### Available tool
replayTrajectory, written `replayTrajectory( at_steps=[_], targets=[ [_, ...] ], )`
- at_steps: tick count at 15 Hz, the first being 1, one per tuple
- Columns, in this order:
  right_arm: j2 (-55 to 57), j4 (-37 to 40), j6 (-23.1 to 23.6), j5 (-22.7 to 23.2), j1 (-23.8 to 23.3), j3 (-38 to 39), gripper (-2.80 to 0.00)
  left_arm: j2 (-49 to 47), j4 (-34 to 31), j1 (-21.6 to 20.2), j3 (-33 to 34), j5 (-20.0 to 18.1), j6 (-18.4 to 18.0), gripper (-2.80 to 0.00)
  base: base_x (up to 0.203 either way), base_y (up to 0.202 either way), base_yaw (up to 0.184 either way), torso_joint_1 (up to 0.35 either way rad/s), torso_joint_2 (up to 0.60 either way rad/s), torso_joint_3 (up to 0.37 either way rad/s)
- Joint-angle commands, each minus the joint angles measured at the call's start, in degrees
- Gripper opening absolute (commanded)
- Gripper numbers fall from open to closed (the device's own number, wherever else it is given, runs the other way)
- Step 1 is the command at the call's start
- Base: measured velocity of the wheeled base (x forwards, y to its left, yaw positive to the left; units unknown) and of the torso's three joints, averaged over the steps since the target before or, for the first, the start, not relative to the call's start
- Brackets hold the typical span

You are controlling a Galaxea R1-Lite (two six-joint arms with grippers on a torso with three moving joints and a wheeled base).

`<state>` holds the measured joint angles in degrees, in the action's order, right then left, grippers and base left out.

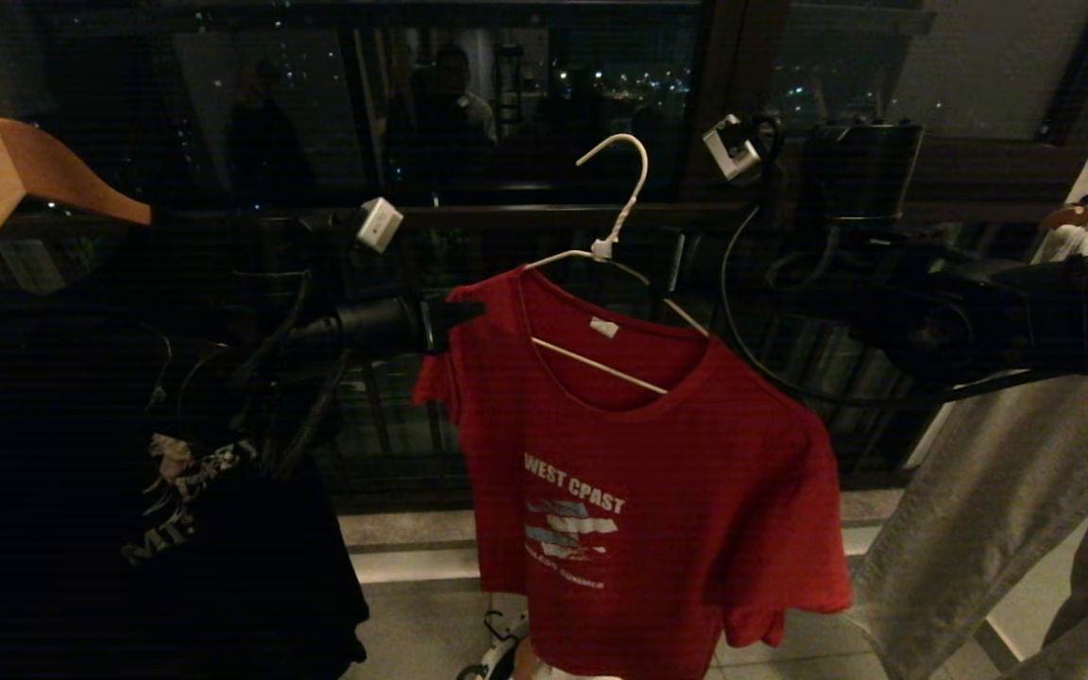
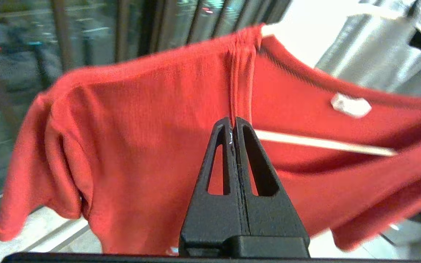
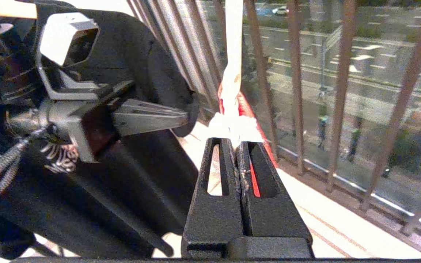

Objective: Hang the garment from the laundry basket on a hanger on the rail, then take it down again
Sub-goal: Take the clothes off the clothes rack

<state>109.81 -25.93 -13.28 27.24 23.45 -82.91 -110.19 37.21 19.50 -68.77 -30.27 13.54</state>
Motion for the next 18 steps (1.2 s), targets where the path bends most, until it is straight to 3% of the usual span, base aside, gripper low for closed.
replayTrajectory(
  at_steps=[1,4,6,14,16,18],
  targets=[
    [0.31,-0.17,-0.25,-0.58,0.54,-0.15,-2.80,-0.35,0.24,0.62,-0.20,1.15,-0.50,-2.80,0.000,0.000,0.000,0.000,0.00,0.000],
    [0.14,-0.17,-0.70,-1.05,0.90,-0.15,-2.80,-1.68,0.65,1.22,-0.74,5.54,-3.66,-2.80,0.000,0.000,0.000,0.000,0.00,0.000],
    [0.14,-0.17,-1.40,-2.17,1.73,-0.24,-2.80,-2.43,0.92,2.18,-1.33,10.61,-5.05,-2.80,0.000,0.000,0.000,0.000,0.00,0.000],
    [0.34,-0.26,-2.45,-5.81,4.38,-0.24,-2.80,-2.60,1.08,3.51,-2.49,15.11,-5.26,-2.80,0.000,0.000,0.000,0.000,0.00,0.000],
    [0.49,-0.19,-2.63,-6.58,4.85,-0.32,-2.80,-2.74,0.74,5.38,-4.10,21.50,-5.19,-2.80,0.000,0.000,0.000,0.000,0.00,0.000],
    [1.03,-0.17,-2.75,-7.67,4.85,-1.26,-2.80,-1.58,0.31,5.93,-3.64,21.84,-5.10,-2.80,0.000,0.000,0.000,0.000,0.00,0.000]
  ],
)
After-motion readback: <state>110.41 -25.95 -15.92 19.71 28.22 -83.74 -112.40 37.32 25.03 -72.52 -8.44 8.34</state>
